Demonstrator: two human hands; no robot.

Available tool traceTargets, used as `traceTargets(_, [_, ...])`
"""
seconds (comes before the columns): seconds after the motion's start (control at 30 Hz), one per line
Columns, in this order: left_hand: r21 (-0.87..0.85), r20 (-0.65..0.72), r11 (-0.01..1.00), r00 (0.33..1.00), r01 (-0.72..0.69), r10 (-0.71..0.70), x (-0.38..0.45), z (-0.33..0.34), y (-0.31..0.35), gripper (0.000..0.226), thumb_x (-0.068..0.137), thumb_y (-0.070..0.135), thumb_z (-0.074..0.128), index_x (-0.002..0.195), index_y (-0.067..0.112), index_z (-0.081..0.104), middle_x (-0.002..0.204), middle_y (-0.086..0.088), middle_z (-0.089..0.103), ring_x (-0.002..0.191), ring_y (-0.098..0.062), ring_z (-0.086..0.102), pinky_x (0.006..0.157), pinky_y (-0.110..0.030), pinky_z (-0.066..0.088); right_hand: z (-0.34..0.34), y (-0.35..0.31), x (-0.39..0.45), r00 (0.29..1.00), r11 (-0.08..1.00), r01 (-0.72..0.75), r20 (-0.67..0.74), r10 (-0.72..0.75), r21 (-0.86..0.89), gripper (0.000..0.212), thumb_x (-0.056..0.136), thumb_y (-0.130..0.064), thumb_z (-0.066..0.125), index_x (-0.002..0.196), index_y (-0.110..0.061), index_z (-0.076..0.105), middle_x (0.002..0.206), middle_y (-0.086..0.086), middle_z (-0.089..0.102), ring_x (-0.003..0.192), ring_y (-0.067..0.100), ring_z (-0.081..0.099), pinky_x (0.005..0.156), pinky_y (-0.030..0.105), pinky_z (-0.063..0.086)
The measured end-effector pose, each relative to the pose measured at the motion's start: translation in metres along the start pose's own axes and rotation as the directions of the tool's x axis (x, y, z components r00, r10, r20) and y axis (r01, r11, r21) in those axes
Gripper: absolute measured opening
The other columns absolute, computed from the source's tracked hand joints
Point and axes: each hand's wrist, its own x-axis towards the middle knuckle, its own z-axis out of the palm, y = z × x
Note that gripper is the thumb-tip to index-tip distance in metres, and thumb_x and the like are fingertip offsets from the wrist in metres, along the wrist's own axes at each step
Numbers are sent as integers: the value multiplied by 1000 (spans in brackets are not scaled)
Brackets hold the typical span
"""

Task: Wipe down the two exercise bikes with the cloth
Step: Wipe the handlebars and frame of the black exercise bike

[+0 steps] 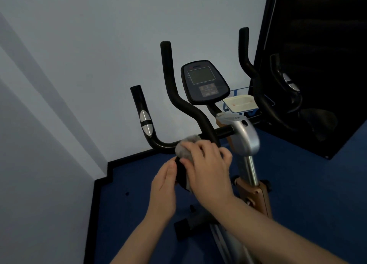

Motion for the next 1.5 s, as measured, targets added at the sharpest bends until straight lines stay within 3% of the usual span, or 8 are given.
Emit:
traceTargets(0.2, [-12,-4,1000,1000,-16,16,0,-1,-2,43,97,33,36,116,9,66,108,-8,70,104,-20,64,91,-31,50,0,1,-38,999,997,47,-9,-46,62,31,90,-35,46,115,-23,60,103,-4,61,91,10,58,90,30,30])
traceTargets(0.37, [-19,-5,1000,1000,-24,24,0,0,-3,42,96,33,37,117,10,66,110,-8,69,107,-21,63,94,-30,48,4,5,-7,992,996,89,-87,-91,-31,25,82,-23,71,107,-18,69,97,1,64,88,17,64,90,33,29])
traceTargets(0.57, [-19,-45,1000,999,-8,7,-1,2,-6,41,95,35,36,111,14,67,106,-9,70,103,-21,64,91,-29,47,-3,11,-28,988,990,142,-62,-142,-5,24,87,-31,51,106,-23,63,98,-3,61,89,11,58,91,32,29])
traceTargets(0.83, [149,-118,989,993,14,3,22,2,11,40,104,35,31,106,27,71,105,8,71,103,-6,64,90,-27,48,-13,10,-26,994,995,83,73,-79,-55,35,74,-28,80,106,-28,67,97,-6,59,86,13,61,87,33,28])
traceTargets(0.97, [200,-99,976,993,85,-66,45,11,29,40,104,34,36,92,27,74,90,5,71,90,-11,66,79,-28,47,-33,24,-25,999,988,-48,2,49,149,24,89,-41,47,112,-41,53,104,-19,46,96,-11,35,84,23,32])
traceTargets(1.1, [564,65,825,994,41,-94,59,24,36,33,103,40,37,97,35,70,98,18,66,94,-2,59,78,-27,45,-38,54,6,913,762,-305,-52,404,572,13,98,-40,47,109,-45,52,108,-25,42,102,-2,46,81,16,41])
traceTargets(1.23, [807,25,591,999,-5,-26,53,30,35,47,100,52,24,81,29,60,79,13,62,75,-4,58,71,-33,48,-3,63,15,846,585,-454,118,521,672,16,97,-25,55,111,-32,55,113,-7,47,104,1,51,89,12,43])
traceTargets(1.5, [796,-86,603,996,61,12,50,31,36,81,81,70,5,88,20,68,76,9,63,65,1,52,63,-13,37,23,61,-11,807,314,-493,292,513,811,22,92,-44,57,111,-45,46,113,-3,60,104,13,61,84,31,53])
